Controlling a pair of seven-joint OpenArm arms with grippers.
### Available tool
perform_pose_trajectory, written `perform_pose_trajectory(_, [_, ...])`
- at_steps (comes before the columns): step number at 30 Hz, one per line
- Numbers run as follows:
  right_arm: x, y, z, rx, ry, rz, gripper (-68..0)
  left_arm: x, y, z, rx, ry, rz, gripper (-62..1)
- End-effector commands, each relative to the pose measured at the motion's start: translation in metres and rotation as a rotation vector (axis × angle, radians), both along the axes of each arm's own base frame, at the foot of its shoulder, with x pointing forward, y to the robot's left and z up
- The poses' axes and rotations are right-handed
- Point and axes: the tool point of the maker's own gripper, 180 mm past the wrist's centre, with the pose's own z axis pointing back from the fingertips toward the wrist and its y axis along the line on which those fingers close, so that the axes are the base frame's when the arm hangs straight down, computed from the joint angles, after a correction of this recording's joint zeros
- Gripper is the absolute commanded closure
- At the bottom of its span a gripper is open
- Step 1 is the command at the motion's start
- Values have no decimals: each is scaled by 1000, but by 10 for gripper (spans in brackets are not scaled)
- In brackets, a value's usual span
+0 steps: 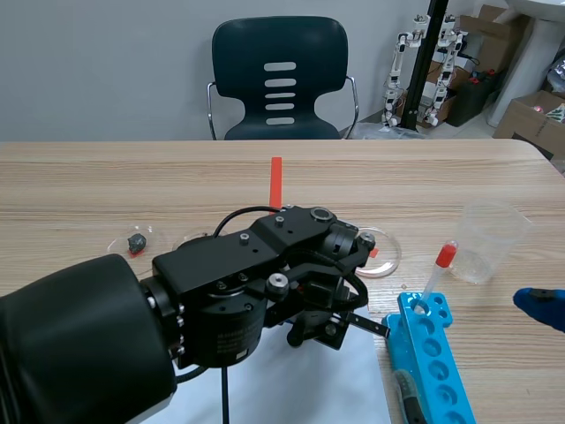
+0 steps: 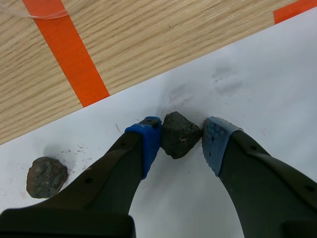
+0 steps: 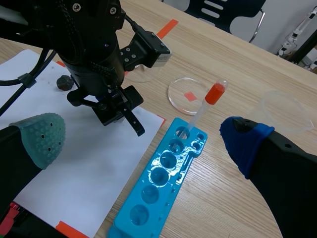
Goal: Pick up the right mineral with the left hand
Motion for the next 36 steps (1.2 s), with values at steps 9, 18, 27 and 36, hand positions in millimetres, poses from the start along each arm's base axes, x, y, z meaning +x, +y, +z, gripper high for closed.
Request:
perform_pose_trajectory(9, [6, 3, 12, 15, -43, 5, -679, 8, -9, 11, -21, -28, -7, -131])
perform_pose_trajectory(18, [6, 3, 12, 15, -43, 5, -679, 28, 4, 28, -25, -119, 20, -131])
perform_pose_trajectory(27, [6, 3, 12, 15, -43, 5, -679, 37, 45, 57, -135, -281, 113, -131])
perform_pose_trajectory(36, [6, 3, 12, 15, -43, 5, -679, 31, 103, 121, -219, -578, 212, -131])
